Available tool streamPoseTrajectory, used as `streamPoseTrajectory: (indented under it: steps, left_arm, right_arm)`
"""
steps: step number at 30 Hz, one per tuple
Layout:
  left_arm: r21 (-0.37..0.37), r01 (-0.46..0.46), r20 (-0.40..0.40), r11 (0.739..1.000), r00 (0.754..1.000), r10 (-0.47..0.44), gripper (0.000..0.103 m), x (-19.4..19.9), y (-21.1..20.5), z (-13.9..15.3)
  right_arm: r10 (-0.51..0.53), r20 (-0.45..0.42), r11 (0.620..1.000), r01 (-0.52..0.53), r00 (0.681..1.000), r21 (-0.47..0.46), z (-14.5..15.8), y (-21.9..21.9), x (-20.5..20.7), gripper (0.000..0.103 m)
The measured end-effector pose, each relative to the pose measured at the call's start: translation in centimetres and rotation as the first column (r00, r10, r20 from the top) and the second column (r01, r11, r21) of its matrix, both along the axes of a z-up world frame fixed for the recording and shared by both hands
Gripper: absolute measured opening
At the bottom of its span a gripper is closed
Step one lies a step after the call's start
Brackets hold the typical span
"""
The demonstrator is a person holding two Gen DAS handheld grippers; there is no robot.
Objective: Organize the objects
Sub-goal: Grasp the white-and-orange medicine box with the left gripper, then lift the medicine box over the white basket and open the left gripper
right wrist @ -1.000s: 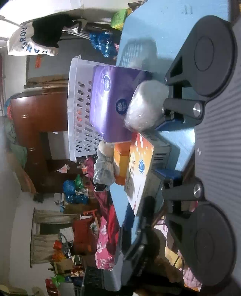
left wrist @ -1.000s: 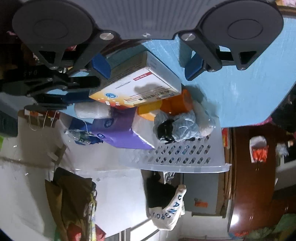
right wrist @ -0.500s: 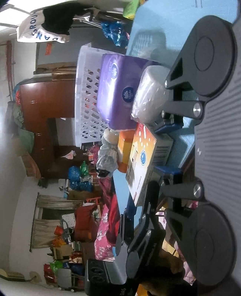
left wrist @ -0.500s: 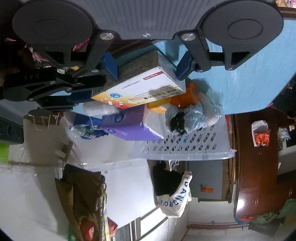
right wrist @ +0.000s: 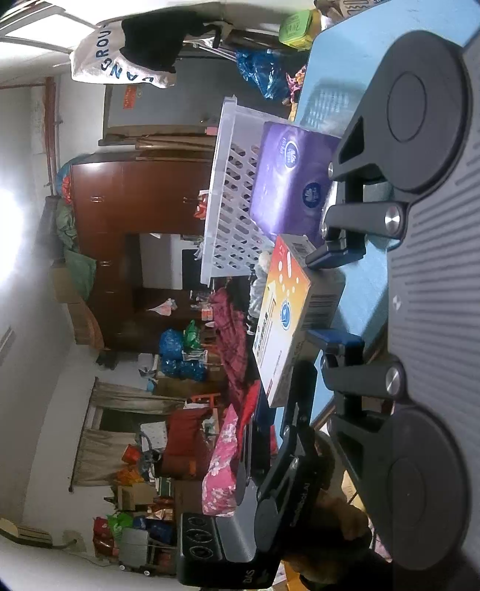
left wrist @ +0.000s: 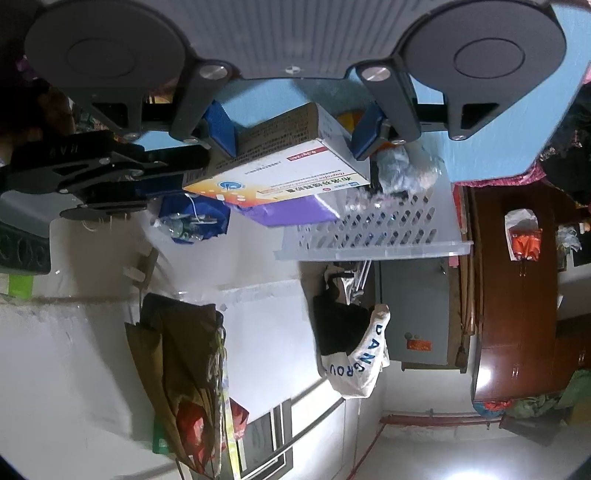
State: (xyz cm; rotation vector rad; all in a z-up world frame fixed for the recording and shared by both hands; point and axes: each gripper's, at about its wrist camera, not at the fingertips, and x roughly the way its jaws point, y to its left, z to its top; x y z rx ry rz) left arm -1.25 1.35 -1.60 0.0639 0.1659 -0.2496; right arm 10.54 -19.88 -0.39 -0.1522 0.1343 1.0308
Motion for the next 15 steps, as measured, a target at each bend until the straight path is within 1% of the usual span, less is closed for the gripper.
streamPoseTrajectory:
  steps: [3, 5, 9, 15]
  left_arm:
    - [-0.014, 0.010, 0.024, 1.000, 1.000, -0.010, 0.071, 0.8, 0.2, 1.5]
    - [-0.028, 0.023, 0.032, 0.999, 0.999, -0.022, 0.071, 1.7, 0.4, 2.7]
    - [-0.022, 0.034, 0.056, 0.999, 0.998, -0.033, 0.071, 3.6, 0.4, 5.3]
    - [-0.021, 0.034, 0.045, 0.999, 0.998, -0.033, 0.071, 8.7, 0.8, 10.5]
  right_arm:
    - [-0.010, 0.021, 1.000, 0.010, 1.000, 0.010, 1.2, 0.2, 0.5, 0.039]
    - [-0.014, 0.030, 1.000, 0.013, 0.999, 0.016, 2.5, 0.1, 1.2, 0.039]
    - [-0.033, 0.062, 0.999, 0.033, 0.998, 0.016, 5.0, 0.2, 2.2, 0.039]
    - [-0.059, 0.036, 0.998, 0.058, 0.998, 0.022, 9.1, 1.2, 6.2, 0.039]
